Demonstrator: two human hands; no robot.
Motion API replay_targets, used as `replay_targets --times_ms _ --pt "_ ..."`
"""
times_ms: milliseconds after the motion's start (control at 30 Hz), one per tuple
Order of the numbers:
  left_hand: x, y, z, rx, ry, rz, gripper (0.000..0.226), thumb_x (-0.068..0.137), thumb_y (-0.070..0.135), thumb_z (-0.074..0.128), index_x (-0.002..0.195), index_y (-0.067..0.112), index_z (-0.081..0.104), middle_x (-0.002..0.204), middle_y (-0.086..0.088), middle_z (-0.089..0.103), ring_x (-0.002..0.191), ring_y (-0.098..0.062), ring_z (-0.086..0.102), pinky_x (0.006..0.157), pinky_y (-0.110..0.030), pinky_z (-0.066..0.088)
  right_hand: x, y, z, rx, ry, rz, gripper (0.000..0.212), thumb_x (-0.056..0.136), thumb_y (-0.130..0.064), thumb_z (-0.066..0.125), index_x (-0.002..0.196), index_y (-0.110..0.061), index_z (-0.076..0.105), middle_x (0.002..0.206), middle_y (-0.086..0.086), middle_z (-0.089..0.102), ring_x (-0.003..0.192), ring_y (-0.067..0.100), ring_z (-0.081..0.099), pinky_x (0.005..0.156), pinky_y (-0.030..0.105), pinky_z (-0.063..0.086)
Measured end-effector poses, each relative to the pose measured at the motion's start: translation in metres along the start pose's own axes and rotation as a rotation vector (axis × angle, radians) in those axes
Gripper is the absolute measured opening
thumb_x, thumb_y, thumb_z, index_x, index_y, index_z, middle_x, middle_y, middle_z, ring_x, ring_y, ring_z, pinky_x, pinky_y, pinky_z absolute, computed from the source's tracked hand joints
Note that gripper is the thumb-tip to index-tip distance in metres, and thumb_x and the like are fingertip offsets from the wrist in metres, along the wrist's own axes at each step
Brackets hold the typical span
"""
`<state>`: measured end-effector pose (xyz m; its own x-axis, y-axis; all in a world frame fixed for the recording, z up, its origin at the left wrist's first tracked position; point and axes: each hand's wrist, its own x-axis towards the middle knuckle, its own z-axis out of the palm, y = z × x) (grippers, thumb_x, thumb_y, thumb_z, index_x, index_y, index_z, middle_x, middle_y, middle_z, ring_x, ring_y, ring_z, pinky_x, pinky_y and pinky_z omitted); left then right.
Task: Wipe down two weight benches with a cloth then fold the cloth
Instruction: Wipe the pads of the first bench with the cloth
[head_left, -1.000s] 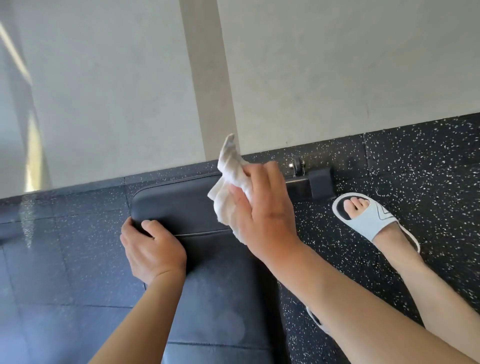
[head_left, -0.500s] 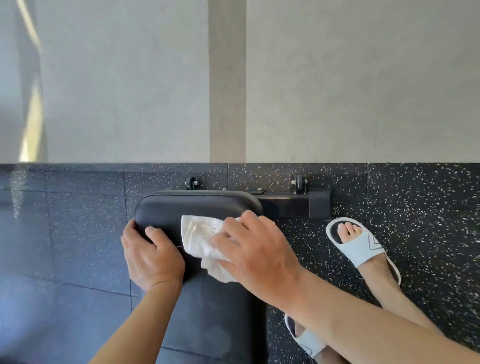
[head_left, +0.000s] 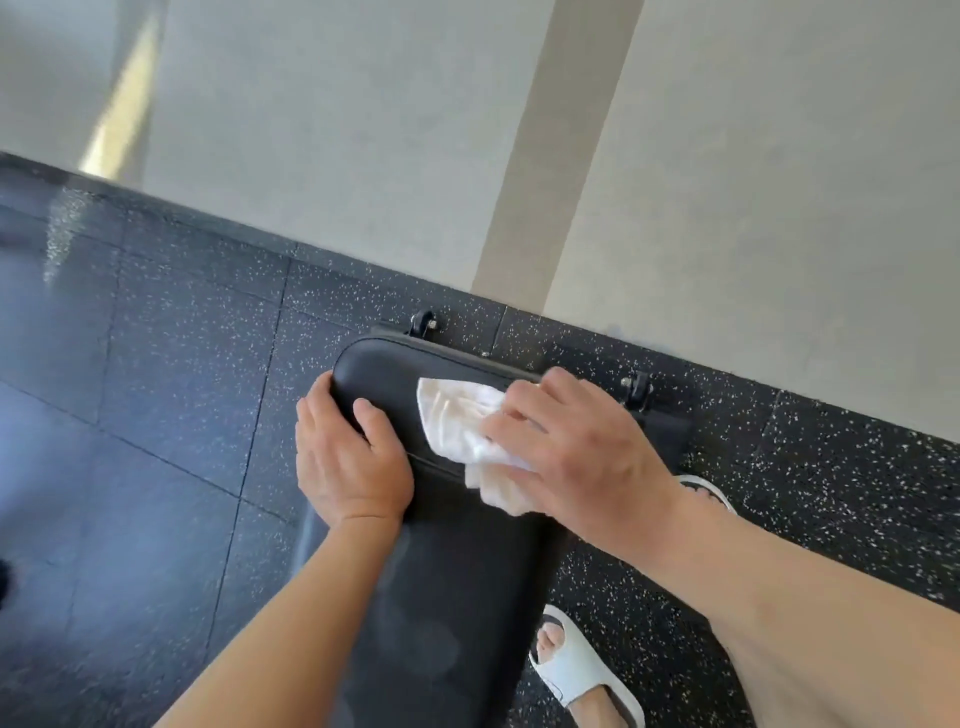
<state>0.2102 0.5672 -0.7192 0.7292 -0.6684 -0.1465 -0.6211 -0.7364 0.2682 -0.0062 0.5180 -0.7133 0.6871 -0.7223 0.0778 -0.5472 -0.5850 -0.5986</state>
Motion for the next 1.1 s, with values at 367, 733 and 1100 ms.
replay_targets --times_ms 367,733,1100 --pt "0.002 -0.011 0.004 -0.024 0.011 0.011 0.060 0.094 0.048 0.032 0.141 0.017 0.054 0.128 -0.004 0.062 0.114 -0.028 0.058 0.092 -0.046 0.044 0.102 -0.012 0.029 0.022 -0.005 -0.038 0.025 0.095 -0.033 0.062 0.110 -0.014 0.068 0.105 0.004 0.060 0.092 0.026 0.055 0.061 0.036 0.049" --pt "-0.022 -0.037 -0.012 -0.018 -0.076 0.197 0.063 0.105 0.034 0.036 0.161 0.008 0.034 0.161 -0.012 0.044 0.144 -0.033 0.044 0.120 -0.049 0.034 0.031 -0.010 0.001 -0.135 -0.087 -0.187 0.018 0.098 -0.031 0.064 0.109 -0.018 0.066 0.101 0.002 0.059 0.086 0.023 0.050 0.062 0.034 0.047" --pt "-0.129 -0.165 -0.036 0.064 -0.028 0.130 0.061 0.106 0.033 0.034 0.165 0.019 0.031 0.171 -0.005 0.030 0.157 -0.030 0.029 0.127 -0.055 0.022 0.083 -0.122 0.088 -0.335 -0.014 -0.277 0.013 0.087 -0.025 0.066 0.095 -0.015 0.067 0.094 0.006 0.064 0.080 0.028 0.059 0.059 0.040 0.048"
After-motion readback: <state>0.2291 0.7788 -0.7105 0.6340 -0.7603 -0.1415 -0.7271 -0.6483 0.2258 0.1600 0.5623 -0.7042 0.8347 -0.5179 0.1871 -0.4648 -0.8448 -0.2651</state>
